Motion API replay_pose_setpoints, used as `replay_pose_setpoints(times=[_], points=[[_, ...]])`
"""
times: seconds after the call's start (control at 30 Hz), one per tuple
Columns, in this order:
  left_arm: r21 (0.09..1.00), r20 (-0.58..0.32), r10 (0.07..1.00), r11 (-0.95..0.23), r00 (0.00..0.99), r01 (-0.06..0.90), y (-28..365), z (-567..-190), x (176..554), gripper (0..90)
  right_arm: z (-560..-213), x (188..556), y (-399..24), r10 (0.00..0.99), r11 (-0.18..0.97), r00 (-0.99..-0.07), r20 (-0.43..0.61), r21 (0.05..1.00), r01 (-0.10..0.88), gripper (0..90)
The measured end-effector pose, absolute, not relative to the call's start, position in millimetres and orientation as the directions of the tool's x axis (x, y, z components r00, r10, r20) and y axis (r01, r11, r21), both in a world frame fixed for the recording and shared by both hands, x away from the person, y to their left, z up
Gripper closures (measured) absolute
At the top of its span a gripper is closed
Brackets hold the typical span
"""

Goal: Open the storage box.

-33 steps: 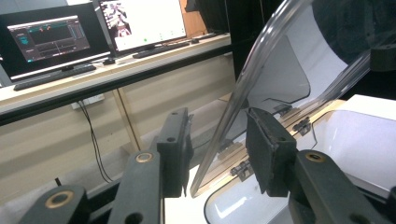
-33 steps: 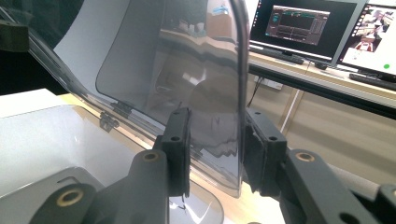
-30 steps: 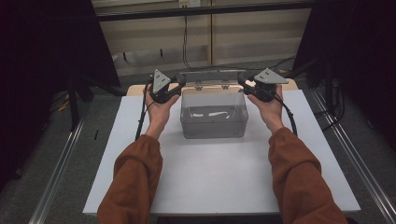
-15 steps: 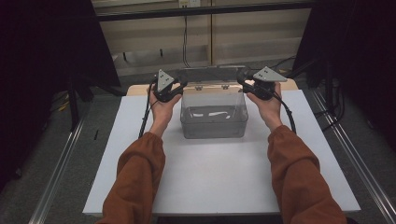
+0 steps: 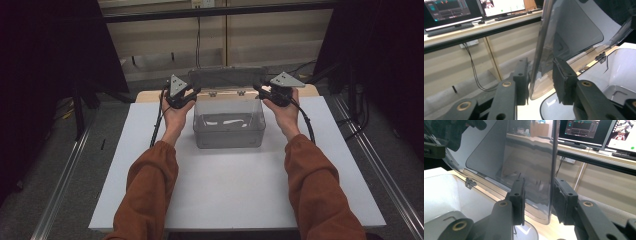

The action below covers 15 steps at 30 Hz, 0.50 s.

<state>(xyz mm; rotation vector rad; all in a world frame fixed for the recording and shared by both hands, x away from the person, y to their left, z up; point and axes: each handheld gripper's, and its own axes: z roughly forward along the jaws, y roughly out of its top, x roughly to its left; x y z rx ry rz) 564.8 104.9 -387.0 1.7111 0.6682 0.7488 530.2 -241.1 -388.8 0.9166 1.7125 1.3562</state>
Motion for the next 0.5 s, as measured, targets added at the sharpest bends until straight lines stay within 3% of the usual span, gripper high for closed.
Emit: replay_pose_setpoints(times=[0.5], points=[[0.97, 0.129, 0.753, -0.23, 0.645, 0.075, 103.8, -388.4, 571.7, 68.3, -397.3, 540.3, -247.4, 0.878, 0.151, -0.471, -0.081, 0.982, 0.112, 64.1]])
